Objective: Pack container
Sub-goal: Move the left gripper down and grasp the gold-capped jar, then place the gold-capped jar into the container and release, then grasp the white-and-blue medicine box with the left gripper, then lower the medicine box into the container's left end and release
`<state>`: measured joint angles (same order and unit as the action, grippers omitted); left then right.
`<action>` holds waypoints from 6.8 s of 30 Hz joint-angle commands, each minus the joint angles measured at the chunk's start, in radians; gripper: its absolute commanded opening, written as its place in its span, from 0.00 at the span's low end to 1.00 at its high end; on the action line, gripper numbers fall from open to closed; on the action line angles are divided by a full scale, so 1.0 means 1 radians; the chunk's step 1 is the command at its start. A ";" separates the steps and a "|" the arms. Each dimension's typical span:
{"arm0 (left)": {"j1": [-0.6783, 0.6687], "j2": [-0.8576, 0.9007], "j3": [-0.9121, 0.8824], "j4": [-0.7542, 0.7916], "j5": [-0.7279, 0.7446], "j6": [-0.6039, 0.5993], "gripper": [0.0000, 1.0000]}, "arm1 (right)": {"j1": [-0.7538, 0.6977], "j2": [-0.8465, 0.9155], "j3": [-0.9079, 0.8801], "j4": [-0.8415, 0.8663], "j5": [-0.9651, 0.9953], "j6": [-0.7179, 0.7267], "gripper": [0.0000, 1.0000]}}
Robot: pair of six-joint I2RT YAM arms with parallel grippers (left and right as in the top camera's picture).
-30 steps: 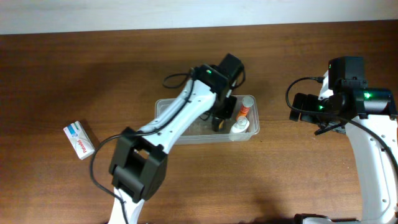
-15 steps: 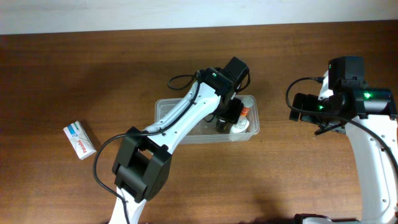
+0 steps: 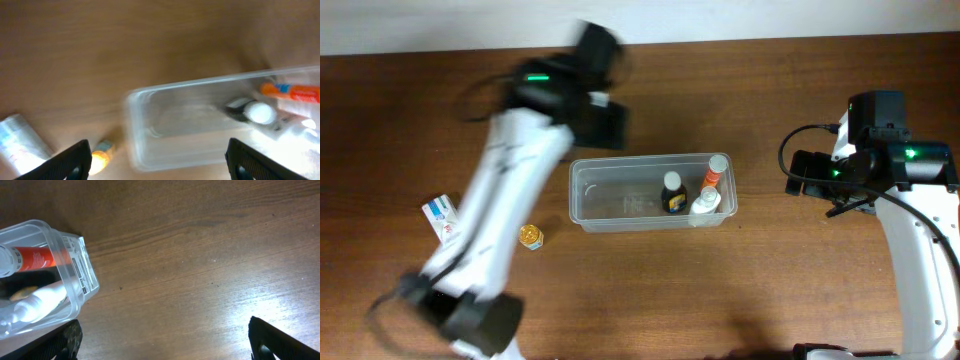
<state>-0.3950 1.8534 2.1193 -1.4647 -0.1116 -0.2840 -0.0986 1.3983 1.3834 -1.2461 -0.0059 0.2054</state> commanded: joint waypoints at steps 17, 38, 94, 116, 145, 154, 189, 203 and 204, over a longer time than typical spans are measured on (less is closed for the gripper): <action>0.256 -0.106 -0.581 0.089 0.093 -0.019 0.92 | -0.008 0.005 -0.007 0.003 -0.009 -0.014 0.98; 0.326 -0.105 -1.035 0.463 0.168 -0.014 0.76 | -0.008 0.005 -0.007 -0.001 -0.009 -0.014 0.98; 0.007 -0.369 -0.685 0.453 0.119 -0.016 0.19 | -0.008 0.005 -0.007 -0.003 -0.008 -0.014 0.99; -0.216 0.042 -0.664 0.633 0.149 0.013 0.62 | -0.008 0.005 -0.007 -0.003 -0.008 -0.015 0.99; 0.836 -0.215 -0.553 0.263 0.072 -0.007 0.99 | -0.008 0.005 -0.007 -0.003 -0.008 -0.018 0.98; 0.859 0.066 -0.735 0.422 0.079 -0.007 0.99 | -0.008 0.005 -0.007 -0.003 -0.009 -0.018 0.98; 0.550 -0.106 -0.489 0.402 0.101 0.176 0.35 | -0.008 0.005 -0.007 -0.003 -0.008 -0.018 0.98; -0.007 -0.149 -0.516 0.451 0.154 0.825 0.34 | -0.008 0.005 -0.007 0.004 -0.008 -0.019 0.98; -0.023 -0.134 -0.528 0.447 0.154 0.832 0.34 | -0.008 0.005 -0.007 0.004 -0.008 -0.019 0.98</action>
<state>-0.3653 1.6711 1.6394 -1.0088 0.0292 0.3809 -0.0986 1.3983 1.3769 -1.2446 -0.0093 0.1864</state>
